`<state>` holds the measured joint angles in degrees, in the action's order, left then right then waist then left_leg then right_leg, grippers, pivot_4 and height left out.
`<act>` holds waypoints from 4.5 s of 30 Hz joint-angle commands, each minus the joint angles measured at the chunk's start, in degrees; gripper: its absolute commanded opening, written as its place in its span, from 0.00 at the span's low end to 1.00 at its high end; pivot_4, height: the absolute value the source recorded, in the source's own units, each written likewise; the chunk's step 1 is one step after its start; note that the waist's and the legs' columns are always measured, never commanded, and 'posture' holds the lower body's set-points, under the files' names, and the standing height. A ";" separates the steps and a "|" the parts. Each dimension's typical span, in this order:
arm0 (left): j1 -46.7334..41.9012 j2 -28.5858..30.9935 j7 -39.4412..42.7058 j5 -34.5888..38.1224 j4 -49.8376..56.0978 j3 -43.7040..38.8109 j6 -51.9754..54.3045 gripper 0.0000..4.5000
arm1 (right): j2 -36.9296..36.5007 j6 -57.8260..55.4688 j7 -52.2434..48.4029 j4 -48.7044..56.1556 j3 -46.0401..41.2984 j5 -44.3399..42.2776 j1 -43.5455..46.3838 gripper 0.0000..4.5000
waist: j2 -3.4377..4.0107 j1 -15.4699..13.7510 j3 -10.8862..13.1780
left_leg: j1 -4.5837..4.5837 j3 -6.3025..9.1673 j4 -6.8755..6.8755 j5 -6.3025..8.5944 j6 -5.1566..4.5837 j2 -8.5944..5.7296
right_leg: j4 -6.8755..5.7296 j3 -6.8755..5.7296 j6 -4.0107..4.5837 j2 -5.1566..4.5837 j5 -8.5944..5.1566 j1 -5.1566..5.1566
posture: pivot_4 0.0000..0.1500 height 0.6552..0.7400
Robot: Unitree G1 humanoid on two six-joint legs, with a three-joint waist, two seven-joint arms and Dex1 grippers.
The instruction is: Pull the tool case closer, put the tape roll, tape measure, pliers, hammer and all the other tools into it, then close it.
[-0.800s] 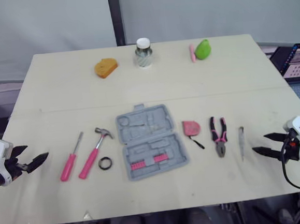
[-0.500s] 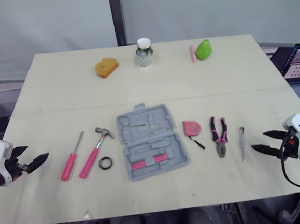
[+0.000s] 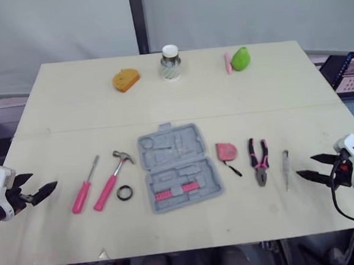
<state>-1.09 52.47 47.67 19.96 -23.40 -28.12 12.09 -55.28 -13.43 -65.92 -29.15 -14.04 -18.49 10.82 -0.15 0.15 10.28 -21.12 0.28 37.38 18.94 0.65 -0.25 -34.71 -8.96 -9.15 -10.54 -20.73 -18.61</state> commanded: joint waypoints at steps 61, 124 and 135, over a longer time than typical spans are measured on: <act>-16.75 -24.82 -11.21 -4.29 21.34 30.47 24.12 0.00 | 27.47 -13.32 12.95 13.47 28.29 16.84 26.69 0.01 | -0.02 0.12 -0.02 | -0.17 0.41 0.31 0.01 0.01 -0.09 | -0.35 0.00 0.00 0.04 0.00 -0.01 | 1.00 1.00; 0.50 -11.19 2.55 1.02 45.41 35.57 36.63 0.00 | 16.14 -37.53 16.33 60.48 27.32 2.12 -7.78 0.01 | -0.02 -1.54 -0.01 | -0.16 0.35 0.30 0.02 0.02 -0.08 | -0.22 0.10 0.00 0.05 0.00 0.04 | 1.00 1.00; 1.28 -10.46 2.32 0.34 43.68 34.10 35.50 0.00 | 15.18 -36.03 16.52 58.75 26.89 2.31 -8.72 0.01 | -0.02 -1.55 -0.01 | -0.16 0.35 0.31 0.02 0.02 -0.08 | -0.22 0.10 0.00 0.04 0.00 0.04 | 1.00 1.00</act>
<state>-0.53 41.55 49.42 19.13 19.46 6.70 48.34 -39.72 -50.73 -49.29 28.93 13.27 -14.84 2.68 -0.18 -1.40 10.27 -21.28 0.64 37.69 18.96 0.67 -0.33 -34.93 -8.86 -9.15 -10.50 -20.73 -18.57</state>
